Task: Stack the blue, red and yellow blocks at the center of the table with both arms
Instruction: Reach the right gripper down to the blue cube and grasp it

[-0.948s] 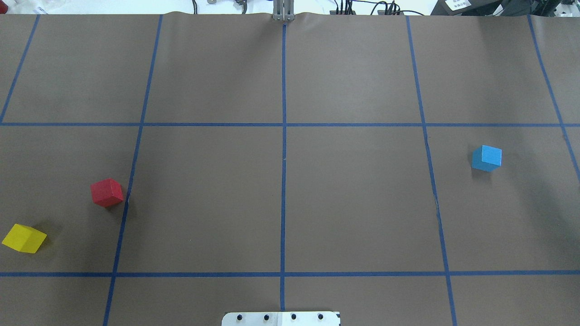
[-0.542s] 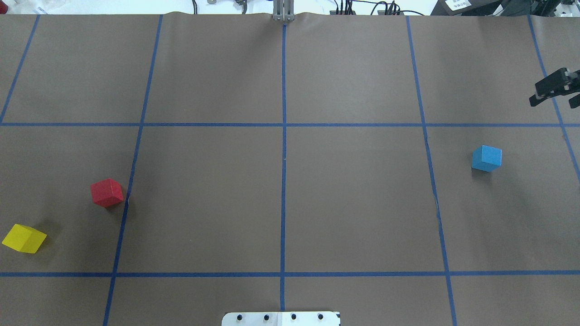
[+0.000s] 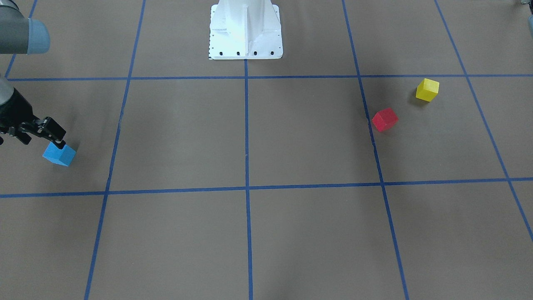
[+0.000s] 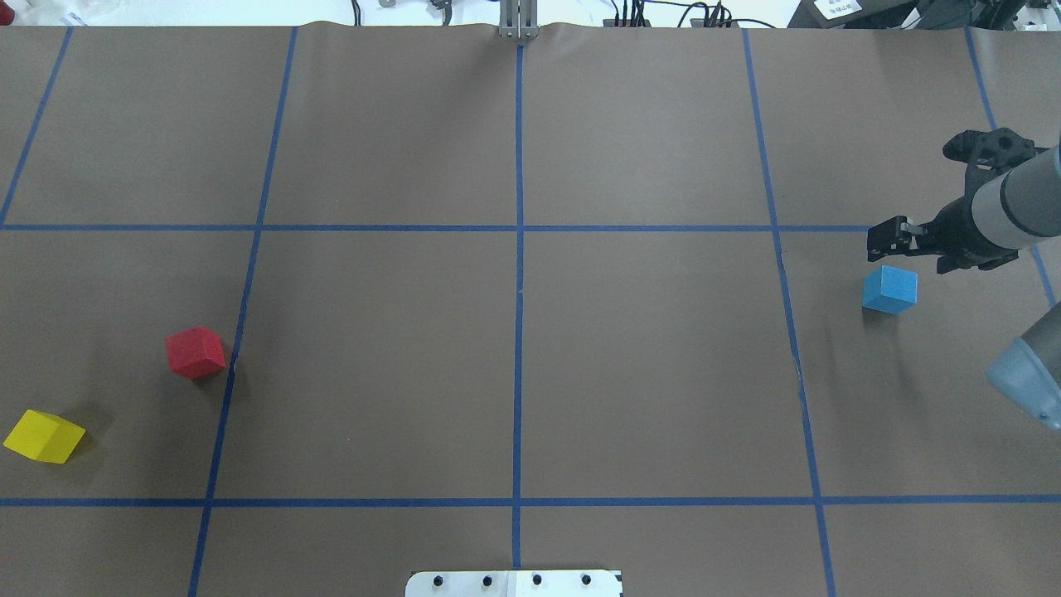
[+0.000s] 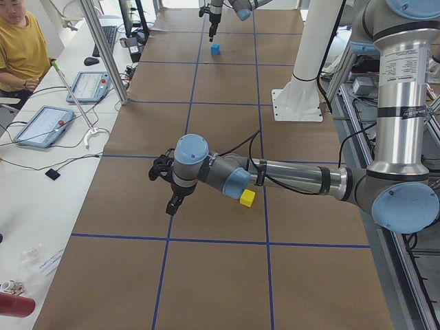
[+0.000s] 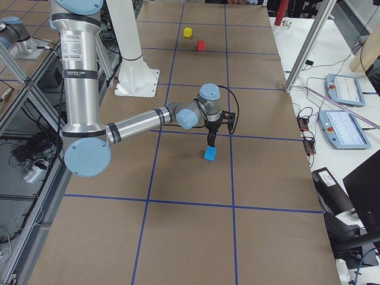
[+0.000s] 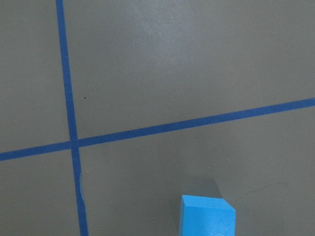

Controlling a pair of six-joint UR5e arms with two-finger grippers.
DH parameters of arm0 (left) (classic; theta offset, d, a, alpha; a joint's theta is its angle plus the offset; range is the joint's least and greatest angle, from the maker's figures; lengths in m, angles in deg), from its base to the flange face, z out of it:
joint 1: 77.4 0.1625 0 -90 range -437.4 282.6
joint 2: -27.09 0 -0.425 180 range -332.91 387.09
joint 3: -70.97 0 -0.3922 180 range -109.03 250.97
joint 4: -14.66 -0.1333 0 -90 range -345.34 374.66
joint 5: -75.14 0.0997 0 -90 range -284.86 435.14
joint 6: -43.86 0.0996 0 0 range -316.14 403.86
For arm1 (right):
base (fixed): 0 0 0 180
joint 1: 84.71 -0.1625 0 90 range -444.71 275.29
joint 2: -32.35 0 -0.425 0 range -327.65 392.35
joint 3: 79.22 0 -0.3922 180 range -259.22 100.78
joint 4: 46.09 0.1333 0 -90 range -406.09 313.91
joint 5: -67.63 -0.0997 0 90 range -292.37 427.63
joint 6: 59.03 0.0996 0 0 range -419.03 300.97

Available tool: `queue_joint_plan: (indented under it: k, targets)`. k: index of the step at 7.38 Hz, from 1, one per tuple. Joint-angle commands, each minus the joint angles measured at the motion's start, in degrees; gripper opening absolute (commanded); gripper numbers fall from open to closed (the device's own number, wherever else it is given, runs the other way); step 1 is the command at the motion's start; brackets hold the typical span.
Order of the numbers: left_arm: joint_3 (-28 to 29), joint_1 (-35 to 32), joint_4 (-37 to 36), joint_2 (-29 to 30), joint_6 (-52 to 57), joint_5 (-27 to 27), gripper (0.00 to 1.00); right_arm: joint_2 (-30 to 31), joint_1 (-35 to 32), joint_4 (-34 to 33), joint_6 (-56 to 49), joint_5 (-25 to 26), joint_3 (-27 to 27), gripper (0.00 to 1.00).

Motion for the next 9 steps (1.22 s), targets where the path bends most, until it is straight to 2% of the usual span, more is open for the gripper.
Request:
queue_joint_plan:
  k: [1, 2, 4, 5, 6, 7, 9]
  targets:
    - [0.01, 0.03, 0.06, 0.0, -0.04, 0.0, 1.0, 1.61, 1.78, 5.83, 0.69, 2.54, 3.51, 0.96]
    - [0.01, 0.03, 0.06, 0.0, -0.04, 0.0, 1.0, 1.79, 1.87, 11.8, 1.13, 2.54, 7.2, 0.96]
    - [-0.07, 0.03, 0.06, 0.0, -0.04, 0.0, 1.0, 1.53, 2.05, 12.48, 1.31, 2.54, 8.81, 0.96]
    - [-0.08, 0.03, 0.06, 0.0, 0.05, 0.0, 1.0, 1.44, 2.57, 12.48, 1.39, 2.54, 9.43, 0.91]
    - [0.01, 0.03, 0.06, 0.0, 0.05, 0.0, 1.0, 1.18, 2.84, 12.48, 1.66, 2.19, 9.87, 0.42]
    - [0.01, 0.03, 0.06, 0.0, 0.13, 0.0, 1.0, 1.09, 2.93, 12.39, 1.57, 1.76, 9.7, 0.0]
    - [0.01, 0.03, 0.06, 0.0, 0.14, 0.0, 1.0, -0.65, 2.93, 11.69, 1.22, 1.66, 8.21, 0.0]
